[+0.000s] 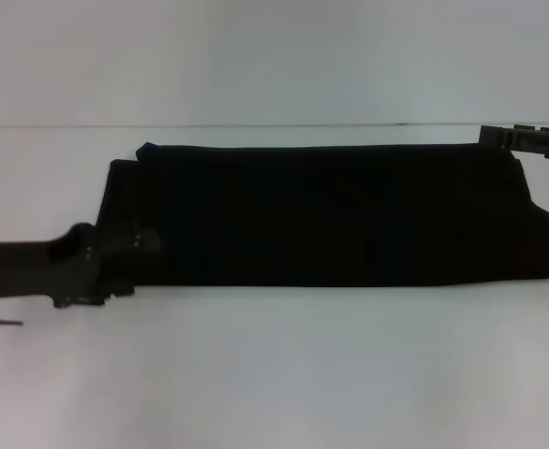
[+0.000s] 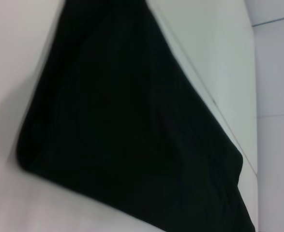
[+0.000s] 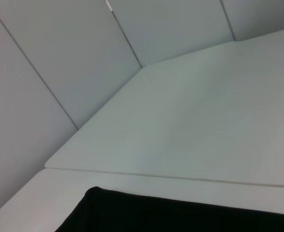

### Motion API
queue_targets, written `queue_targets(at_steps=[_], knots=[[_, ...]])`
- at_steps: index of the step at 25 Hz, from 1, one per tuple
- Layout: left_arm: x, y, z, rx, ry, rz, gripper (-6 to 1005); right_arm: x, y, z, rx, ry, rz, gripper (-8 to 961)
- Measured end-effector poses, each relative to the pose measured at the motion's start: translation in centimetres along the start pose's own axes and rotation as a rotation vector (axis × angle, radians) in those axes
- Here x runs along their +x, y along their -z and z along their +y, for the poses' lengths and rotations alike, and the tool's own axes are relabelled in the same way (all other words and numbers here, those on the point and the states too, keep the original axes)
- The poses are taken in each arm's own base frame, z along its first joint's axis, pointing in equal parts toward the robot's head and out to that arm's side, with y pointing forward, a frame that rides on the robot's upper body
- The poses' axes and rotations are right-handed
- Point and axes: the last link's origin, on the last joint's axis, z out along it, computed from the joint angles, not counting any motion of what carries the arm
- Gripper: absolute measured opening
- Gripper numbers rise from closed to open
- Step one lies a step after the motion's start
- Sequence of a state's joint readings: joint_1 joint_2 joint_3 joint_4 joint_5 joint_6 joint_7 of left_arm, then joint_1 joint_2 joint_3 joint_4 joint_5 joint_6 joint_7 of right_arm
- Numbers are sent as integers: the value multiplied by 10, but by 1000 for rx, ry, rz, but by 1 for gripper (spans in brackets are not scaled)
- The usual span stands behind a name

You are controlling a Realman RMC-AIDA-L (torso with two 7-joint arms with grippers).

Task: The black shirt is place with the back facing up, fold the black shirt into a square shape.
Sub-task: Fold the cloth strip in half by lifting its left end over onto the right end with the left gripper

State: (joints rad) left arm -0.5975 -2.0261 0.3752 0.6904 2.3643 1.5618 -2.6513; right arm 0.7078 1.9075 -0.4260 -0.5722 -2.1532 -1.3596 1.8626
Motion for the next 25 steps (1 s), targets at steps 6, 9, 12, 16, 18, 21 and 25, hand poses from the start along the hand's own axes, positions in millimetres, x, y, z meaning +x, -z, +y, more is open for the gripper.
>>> queue_targets(at_steps=[6,9,12,16,18,21,25], knots=[[-7,-10,-13,-9,178,17,936,1,-2,-2,22,1,-7,942],[-5,-8,-14,-9,202,36,936,2,-3,-2,20,2,-5,942],[0,-5,-16,8,215,59,936,4,-4,-2,20,-3,-3,942],[5,-4,-16,25,210,79,935,7,-2,-4,30,-9,-3,941],[7,-4,-17,35,212,82,934,7,-2,-5,33,-14,-3,941],[7,-4,-20,59,228,84,934,7,-1,-5,35,-15,-4,941],[7,-5,-22,70,271,87,933,5,-1,-5,37,-10,-6,940]])
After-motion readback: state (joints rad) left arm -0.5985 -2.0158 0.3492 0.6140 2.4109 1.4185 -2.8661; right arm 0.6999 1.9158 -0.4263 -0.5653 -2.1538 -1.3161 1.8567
